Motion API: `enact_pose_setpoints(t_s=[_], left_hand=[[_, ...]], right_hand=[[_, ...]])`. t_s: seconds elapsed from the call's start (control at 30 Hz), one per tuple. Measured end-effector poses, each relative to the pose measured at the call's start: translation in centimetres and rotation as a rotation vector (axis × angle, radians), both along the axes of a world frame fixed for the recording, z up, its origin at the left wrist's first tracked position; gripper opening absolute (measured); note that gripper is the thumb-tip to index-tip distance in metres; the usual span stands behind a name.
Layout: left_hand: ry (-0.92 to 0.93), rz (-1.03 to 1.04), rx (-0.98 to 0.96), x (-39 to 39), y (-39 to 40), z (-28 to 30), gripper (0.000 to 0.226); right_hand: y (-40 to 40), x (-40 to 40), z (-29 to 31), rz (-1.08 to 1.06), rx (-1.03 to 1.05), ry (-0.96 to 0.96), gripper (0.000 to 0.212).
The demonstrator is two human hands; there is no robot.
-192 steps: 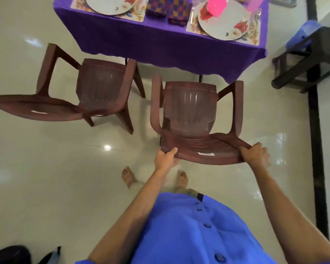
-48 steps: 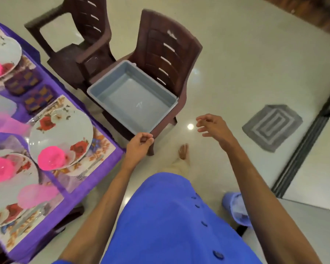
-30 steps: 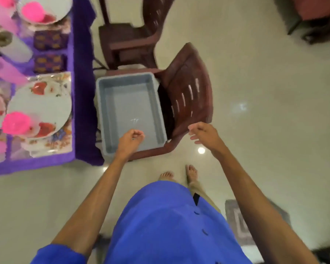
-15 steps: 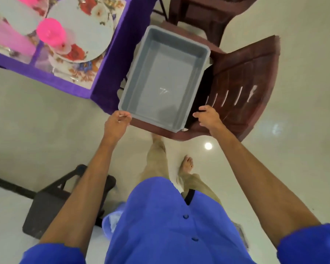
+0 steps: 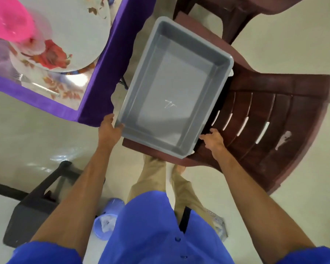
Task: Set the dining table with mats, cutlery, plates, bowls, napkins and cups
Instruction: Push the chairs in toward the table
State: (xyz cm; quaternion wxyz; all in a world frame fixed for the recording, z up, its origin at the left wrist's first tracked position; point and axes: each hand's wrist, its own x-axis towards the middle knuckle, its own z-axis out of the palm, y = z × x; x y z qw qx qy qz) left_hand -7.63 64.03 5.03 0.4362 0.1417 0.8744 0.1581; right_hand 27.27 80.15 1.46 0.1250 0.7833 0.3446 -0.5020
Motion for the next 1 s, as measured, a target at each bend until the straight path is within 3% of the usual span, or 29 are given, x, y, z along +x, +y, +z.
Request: enact_pose_setpoints(t_s=[0.07, 0.2, 0.3, 0.47, 0.7, 1.0], left_hand=[[-0.056, -0.053, -0.052, -0.6, 0.3, -1.5, 0.057], [-0.122, -0.127, -0.097, -1.2, 1.0, -3.1, 0.047], [-0.066, -0.189, -0.102, -1.7, 1.5, -2.9, 0.038], [0.093, -0.253, 0.020, -2.0, 1.4, -0.4, 0.032], [0.143, -0.262, 0.238, 0.2, -1.6, 6.7, 0.030], [0.251, -0.031, 0.458, 11.2, -12.6, 14.1, 0.022]], right_hand=[[0.3, -1.0, -1.2, -0.027, -0.030, 0.016, 0.073], [1.5, -3.0, -2.0, -0.101, -0.001, 0.091, 0.037], [2.1, -3.7, -1.7, -0.106, 0.066, 0.039, 0.024], [2.0, -3.5, 0.1, -0.082, 0.180, -0.008, 0.029], [1.4, -1.0, 5.9, -0.028, 0.293, 0.062, 0.020], [-1.1, 3.5, 13.8, 0.199, 0.473, 0.240, 0.022]])
